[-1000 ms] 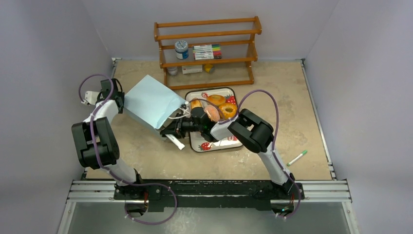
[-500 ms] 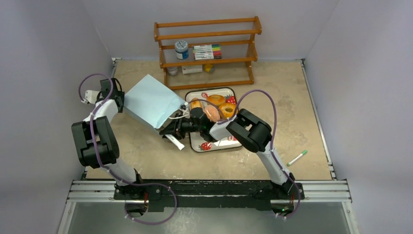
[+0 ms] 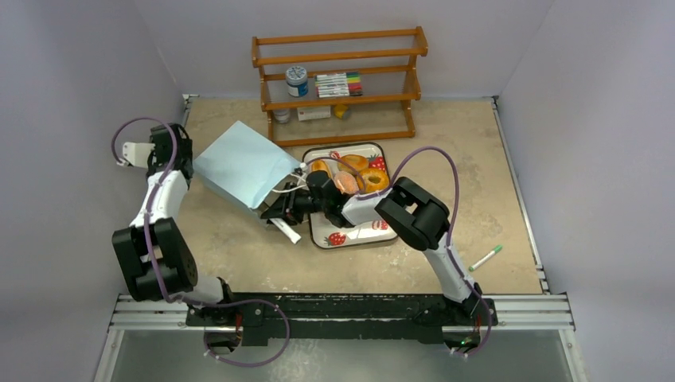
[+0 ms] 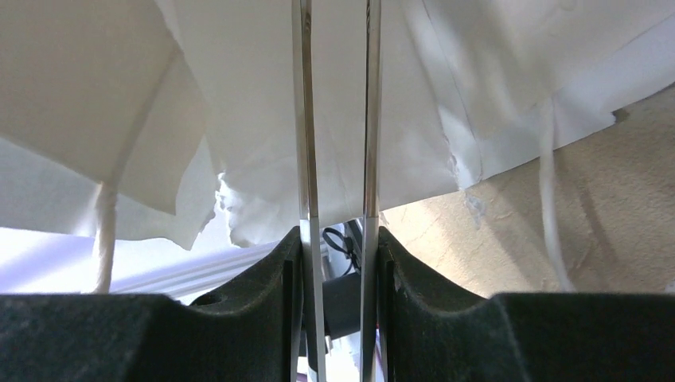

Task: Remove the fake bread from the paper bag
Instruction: Adjust the paper bag at the center of the board.

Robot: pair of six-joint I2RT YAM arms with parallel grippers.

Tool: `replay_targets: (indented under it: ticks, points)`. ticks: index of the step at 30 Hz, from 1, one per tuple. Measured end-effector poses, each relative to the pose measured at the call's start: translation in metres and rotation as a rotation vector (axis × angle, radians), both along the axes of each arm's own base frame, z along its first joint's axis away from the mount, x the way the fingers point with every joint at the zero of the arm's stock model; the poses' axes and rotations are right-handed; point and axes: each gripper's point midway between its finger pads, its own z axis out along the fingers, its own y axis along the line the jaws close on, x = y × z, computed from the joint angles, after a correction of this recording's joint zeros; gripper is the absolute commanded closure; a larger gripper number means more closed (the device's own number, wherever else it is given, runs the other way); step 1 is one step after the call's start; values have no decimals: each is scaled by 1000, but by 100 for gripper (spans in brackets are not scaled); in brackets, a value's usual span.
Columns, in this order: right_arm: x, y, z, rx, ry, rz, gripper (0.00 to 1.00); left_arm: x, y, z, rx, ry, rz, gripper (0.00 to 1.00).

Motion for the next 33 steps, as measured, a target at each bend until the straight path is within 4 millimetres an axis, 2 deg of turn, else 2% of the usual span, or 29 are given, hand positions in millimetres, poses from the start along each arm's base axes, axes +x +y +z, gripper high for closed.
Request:
replay_targets:
  ticks: [4,6,9,13,15,22,27,33]
  points:
    - [4,1,10,-11,-38,-5,64,0,4,38,44,-110,14,42]
    - [6,2,17,-10,-55,-6,64,2,4,41,49,-119,7,42]
    - [10,5,26,-2,-80,-9,64,7,0,28,30,-92,-21,42]
    - [13,7,29,-5,-93,-17,64,17,-4,-2,-9,-10,-63,43]
    - [15,8,29,-13,-93,-21,64,23,-3,-9,-17,-1,-69,43]
    - [24,17,42,-17,-113,-28,64,34,-2,-6,-29,-16,-86,44]
    - [32,23,52,-7,-143,-40,64,44,-3,-10,-33,14,-115,45]
    - [31,22,38,-39,-131,-33,64,40,-1,0,-7,13,-120,46]
